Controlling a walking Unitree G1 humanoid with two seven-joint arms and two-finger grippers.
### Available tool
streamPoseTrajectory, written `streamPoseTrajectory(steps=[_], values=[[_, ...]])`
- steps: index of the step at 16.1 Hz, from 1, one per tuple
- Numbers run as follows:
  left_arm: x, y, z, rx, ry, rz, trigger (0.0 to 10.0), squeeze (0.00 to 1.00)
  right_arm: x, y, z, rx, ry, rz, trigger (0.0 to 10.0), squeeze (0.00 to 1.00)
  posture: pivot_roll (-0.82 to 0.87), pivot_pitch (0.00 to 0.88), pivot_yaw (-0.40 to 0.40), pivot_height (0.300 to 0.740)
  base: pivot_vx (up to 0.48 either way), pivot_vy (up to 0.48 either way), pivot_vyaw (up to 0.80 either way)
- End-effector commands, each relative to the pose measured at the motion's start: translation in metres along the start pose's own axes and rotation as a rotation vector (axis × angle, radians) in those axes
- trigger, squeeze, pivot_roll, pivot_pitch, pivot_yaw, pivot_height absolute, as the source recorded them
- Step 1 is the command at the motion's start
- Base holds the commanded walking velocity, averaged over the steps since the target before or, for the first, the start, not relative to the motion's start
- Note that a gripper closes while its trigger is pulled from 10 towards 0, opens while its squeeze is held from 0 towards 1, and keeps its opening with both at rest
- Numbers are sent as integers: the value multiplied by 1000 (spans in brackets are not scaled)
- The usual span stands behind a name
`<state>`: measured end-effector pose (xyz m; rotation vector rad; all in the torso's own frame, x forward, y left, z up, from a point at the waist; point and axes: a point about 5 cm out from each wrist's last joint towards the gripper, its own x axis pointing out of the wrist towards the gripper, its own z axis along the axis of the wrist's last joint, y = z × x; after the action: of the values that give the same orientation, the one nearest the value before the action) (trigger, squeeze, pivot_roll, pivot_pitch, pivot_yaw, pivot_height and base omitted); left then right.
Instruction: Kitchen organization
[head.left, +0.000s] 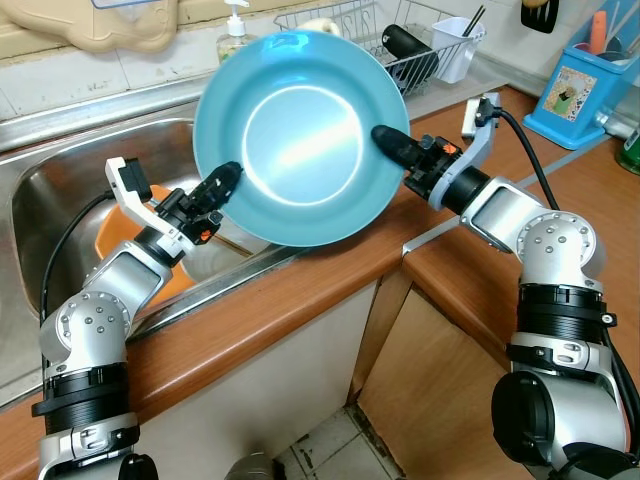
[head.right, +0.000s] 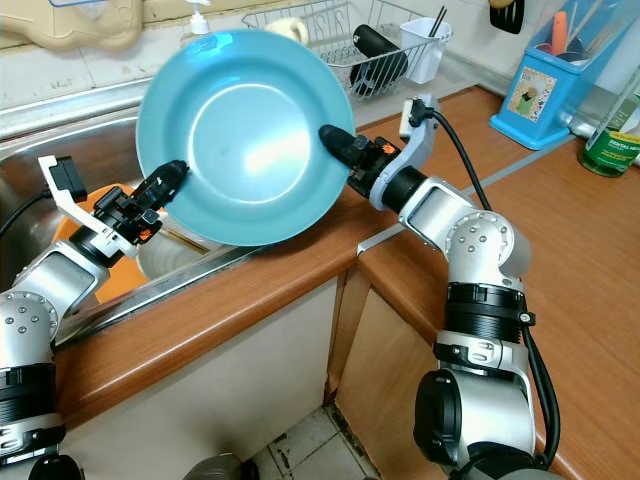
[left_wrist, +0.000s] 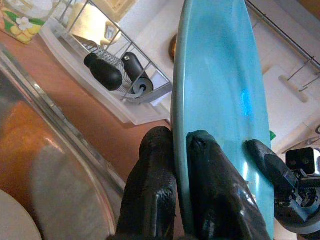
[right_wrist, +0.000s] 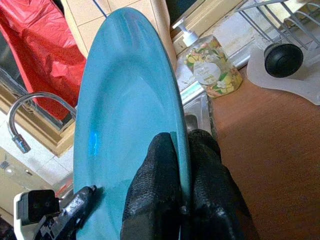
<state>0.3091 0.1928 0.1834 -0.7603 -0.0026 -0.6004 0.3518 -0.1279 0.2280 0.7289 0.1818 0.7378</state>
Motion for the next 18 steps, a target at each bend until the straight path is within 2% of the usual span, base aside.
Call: streamPoseTrajectory(steps=[1,2,3,4,5,9,10,11,12,13,14,15,17,18], values=[[7,-10,4,23,0,-60,0,0,0,1,-1,-15,4,-6,1725,0,-8,0,58,740,0,0,0],[7,-10,5,21,-6,-60,0,0,0,1,-1,-23,6,-11,8353,0,-8,0,58,740,0,0,0],[7,-10,6,18,-15,-60,0,0,1,1,0,-43,4,-24,10000,0,-8,0,58,740,0,0,0],[7,-10,9,12,-33,-58,0,0,1,0,0,-56,-4,-32,10000,725,-8,0,59,740,0,0,0],[6,-9,12,8,-50,-49,0,0,1,0,0,-57,-9,-27,10000,1000,-8,0,59,740,0,0,0],[0,3,30,10,-146,44,0,0,-2,-3,2,-123,-4,-49,10000,1000,-7,0,58,740,0,0,0],[-7,12,40,7,-196,103,0,0,-3,-4,1,-179,19,-60,10000,878,-7,0,58,740,0,0,0],[-9,14,42,11,-206,114,0,0,-3,-3,1,-181,21,-56,10000,0,-3,0,55,740,0,0,0],[-20,25,50,45,-222,193,0,0,-2,-1,-2,-233,45,-46,10000,0,-3,0,55,740,0,0,0],[-22,27,51,51,-223,210,0,0,-2,-1,-3,-246,55,-43,10000,0,-1,0,55,740,0,0,0],[-33,37,52,76,-213,280,0,0,-1,2,-8,-293,95,-23,10000,0,-1,0,55,740,0,0,0],[-37,40,53,81,-210,310,0,0,-1,4,-10,-306,108,-15,10000,0,-1,0,55,740,0,0,0],[-54,55,51,96,-187,458,0,0,0,9,-22,-392,185,16,10000,0,3,0,55,740,0,0,0],[-59,59,49,99,-170,499,0,0,0,10,-26,-424,211,24,10000,0,3,0,55,740,0,0,0]])
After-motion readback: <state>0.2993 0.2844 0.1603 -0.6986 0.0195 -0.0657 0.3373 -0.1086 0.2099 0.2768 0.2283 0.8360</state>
